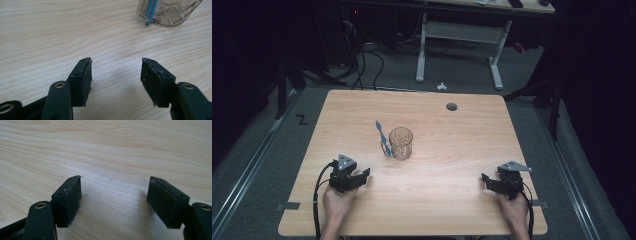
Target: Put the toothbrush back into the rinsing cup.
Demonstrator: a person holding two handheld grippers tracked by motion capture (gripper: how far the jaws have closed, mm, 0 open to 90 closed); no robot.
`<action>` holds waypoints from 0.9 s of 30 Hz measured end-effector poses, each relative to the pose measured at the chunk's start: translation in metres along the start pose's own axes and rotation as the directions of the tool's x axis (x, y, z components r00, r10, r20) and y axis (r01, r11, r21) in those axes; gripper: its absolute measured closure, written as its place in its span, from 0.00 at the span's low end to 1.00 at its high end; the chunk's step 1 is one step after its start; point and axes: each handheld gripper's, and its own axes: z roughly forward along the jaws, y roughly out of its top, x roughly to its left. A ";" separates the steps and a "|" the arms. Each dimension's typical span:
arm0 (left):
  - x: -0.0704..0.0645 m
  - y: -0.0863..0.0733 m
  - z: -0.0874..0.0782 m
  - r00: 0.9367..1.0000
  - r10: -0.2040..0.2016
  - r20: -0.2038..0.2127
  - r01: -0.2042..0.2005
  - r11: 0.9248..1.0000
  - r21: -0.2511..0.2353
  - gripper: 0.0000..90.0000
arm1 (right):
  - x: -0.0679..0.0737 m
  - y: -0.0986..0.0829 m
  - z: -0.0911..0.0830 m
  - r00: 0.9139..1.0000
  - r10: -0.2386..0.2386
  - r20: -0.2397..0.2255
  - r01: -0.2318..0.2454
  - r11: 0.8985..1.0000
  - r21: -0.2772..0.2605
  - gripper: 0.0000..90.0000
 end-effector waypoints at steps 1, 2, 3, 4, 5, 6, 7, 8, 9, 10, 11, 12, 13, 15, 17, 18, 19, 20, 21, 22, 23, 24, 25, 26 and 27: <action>0.000 -0.001 0.000 1.000 -0.001 -0.005 0.001 1.000 -0.002 0.47 | 0.000 0.000 0.000 1.000 0.000 0.000 0.000 1.000 0.000 0.31; 0.000 -0.001 0.001 1.000 0.004 -0.013 -0.004 1.000 -0.002 0.47 | 0.000 0.000 0.000 1.000 0.000 0.000 0.000 1.000 0.000 0.31; -0.001 -0.002 0.001 1.000 0.010 -0.020 -0.010 1.000 0.005 0.47 | 0.000 0.000 0.000 1.000 0.000 0.000 0.000 1.000 0.000 0.31; -0.001 -0.002 0.002 1.000 0.009 -0.023 -0.009 1.000 0.003 0.47 | 0.000 0.000 0.000 1.000 0.000 0.000 0.000 1.000 0.000 0.31; -0.001 -0.003 0.002 1.000 0.011 -0.024 -0.010 1.000 0.006 0.47 | 0.000 0.000 0.000 1.000 0.000 0.000 0.000 1.000 0.000 0.31; -0.001 -0.003 0.002 1.000 0.013 -0.026 -0.013 1.000 0.010 0.47 | 0.000 0.000 0.000 1.000 0.000 0.000 0.000 1.000 0.000 0.31; -0.002 -0.003 0.003 1.000 0.014 -0.028 -0.014 1.000 0.011 0.47 | 0.000 0.000 0.000 1.000 0.000 0.000 0.000 1.000 0.000 0.31; -0.002 -0.004 0.004 0.999 0.017 -0.030 -0.016 1.000 0.014 0.47 | 0.000 0.000 0.000 1.000 0.000 0.000 0.000 1.000 0.000 0.31; -0.002 -0.004 0.005 0.999 0.020 -0.036 -0.020 1.000 0.016 0.46 | 0.000 0.000 0.000 1.000 0.000 0.000 0.000 1.000 0.000 0.31; -0.003 -0.005 0.005 0.999 0.023 -0.040 -0.022 1.000 0.019 0.46 | 0.000 0.000 0.000 1.000 0.000 0.000 0.000 1.000 0.000 0.31; -0.003 -0.006 0.006 0.999 0.027 -0.046 -0.026 1.000 0.015 0.45 | 0.000 0.000 0.000 1.000 0.000 0.000 0.000 1.000 0.000 0.31; -0.004 -0.006 0.006 0.998 0.031 -0.049 -0.030 0.999 0.015 0.45 | 0.000 0.000 0.000 1.000 0.000 0.000 0.000 1.000 0.000 0.31; -0.004 -0.006 0.006 0.998 0.030 -0.050 -0.029 0.999 0.015 0.45 | 0.000 0.000 0.000 1.000 0.000 0.000 0.000 1.000 0.000 0.31; -0.004 -0.006 0.006 0.998 0.026 -0.054 -0.026 1.000 0.016 0.44 | 0.000 0.000 0.000 1.000 0.000 0.000 0.000 1.000 0.000 0.31; -0.005 -0.005 0.007 0.998 0.023 -0.057 -0.022 1.000 0.017 0.43 | 0.000 0.000 0.000 1.000 0.000 0.000 0.000 1.000 0.000 0.31; -0.005 -0.005 0.007 0.998 0.024 -0.058 -0.023 1.000 0.017 0.42 | 0.000 0.000 0.000 1.000 0.000 0.000 0.000 1.000 0.000 0.31; -0.005 -0.005 0.007 0.998 0.021 -0.058 -0.020 1.000 0.018 0.41 | 0.000 0.000 0.000 1.000 0.000 0.000 0.000 1.000 0.000 0.31; -0.004 -0.005 0.007 0.998 0.020 -0.060 -0.019 1.000 0.019 0.41 | 0.000 0.000 0.000 1.000 0.000 0.000 0.000 1.000 0.000 0.31; -0.004 -0.005 0.007 0.998 0.019 -0.060 -0.018 1.000 0.020 0.40 | 0.000 0.000 0.000 1.000 0.000 0.000 0.000 1.000 0.000 0.31; -0.004 -0.005 0.007 0.998 0.019 -0.059 -0.017 1.000 0.020 0.40 | 0.000 0.000 0.000 1.000 0.000 0.000 0.000 1.000 0.000 0.31; -0.004 -0.005 0.007 0.998 0.019 -0.059 -0.018 1.000 0.021 0.39 | 0.000 0.000 0.000 1.000 0.000 0.000 0.000 1.000 0.000 0.31; -0.004 -0.005 0.007 0.998 0.019 -0.058 -0.018 1.000 0.020 0.39 | 0.000 0.000 0.000 1.000 0.000 0.000 0.000 1.000 0.000 0.31; -0.004 -0.005 0.007 0.998 0.020 -0.057 -0.018 1.000 0.021 0.39 | 0.000 0.000 0.000 1.000 0.000 0.000 0.000 1.000 0.000 0.31; -0.004 -0.005 0.007 0.998 0.019 -0.056 -0.018 1.000 0.021 0.39 | 0.000 0.000 0.000 1.000 0.000 0.000 0.000 1.000 0.000 0.31; -0.004 -0.005 0.007 0.998 0.020 -0.054 -0.019 1.000 0.021 0.38 | 0.000 0.000 0.000 1.000 0.000 0.000 0.000 1.000 0.000 0.31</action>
